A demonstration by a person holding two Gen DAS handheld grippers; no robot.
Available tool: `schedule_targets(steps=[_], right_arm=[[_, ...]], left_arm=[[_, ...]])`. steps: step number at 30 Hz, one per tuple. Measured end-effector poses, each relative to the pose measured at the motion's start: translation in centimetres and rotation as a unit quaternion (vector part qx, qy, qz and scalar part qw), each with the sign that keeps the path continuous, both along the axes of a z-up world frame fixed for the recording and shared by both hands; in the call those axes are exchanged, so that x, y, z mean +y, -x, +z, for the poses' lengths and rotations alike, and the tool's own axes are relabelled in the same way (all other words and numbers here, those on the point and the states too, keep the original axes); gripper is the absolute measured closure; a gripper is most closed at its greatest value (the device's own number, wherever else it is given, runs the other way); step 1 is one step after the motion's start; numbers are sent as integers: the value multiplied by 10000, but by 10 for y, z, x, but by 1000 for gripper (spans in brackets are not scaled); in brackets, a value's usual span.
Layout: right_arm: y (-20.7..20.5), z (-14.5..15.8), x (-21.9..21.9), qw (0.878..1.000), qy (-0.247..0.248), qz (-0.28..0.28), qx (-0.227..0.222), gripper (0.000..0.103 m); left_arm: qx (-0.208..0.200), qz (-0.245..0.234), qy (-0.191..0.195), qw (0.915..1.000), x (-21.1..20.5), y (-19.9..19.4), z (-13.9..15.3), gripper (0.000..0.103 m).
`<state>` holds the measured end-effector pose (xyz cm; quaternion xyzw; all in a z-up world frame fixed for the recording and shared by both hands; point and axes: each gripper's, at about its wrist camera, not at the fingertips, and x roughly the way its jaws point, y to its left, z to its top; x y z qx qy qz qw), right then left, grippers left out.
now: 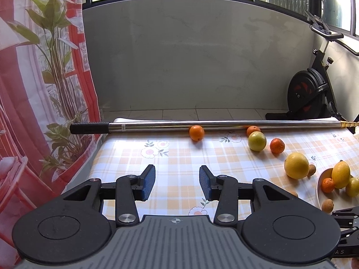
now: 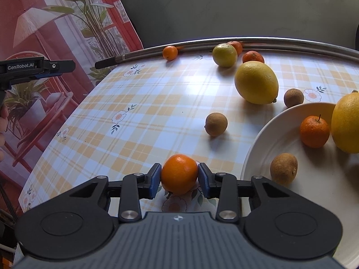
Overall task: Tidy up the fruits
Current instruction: 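Lift the mandarin with the right tool and carry it over the plate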
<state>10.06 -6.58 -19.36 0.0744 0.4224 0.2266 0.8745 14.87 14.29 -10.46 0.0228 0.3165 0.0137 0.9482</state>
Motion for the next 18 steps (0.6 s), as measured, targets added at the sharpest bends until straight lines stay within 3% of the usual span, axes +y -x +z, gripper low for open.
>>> schedule_targets(steps=[9,18], right_arm=[[10,23,-24,9982,-412,-229,-369,64],[24,43,-84,9903,-607,-1067,-649,64]], left_arm=[[-127,-107,-41,9999,-10,-2,14,58],[-377,-333,-84,9987,-35,-12,31,58]])
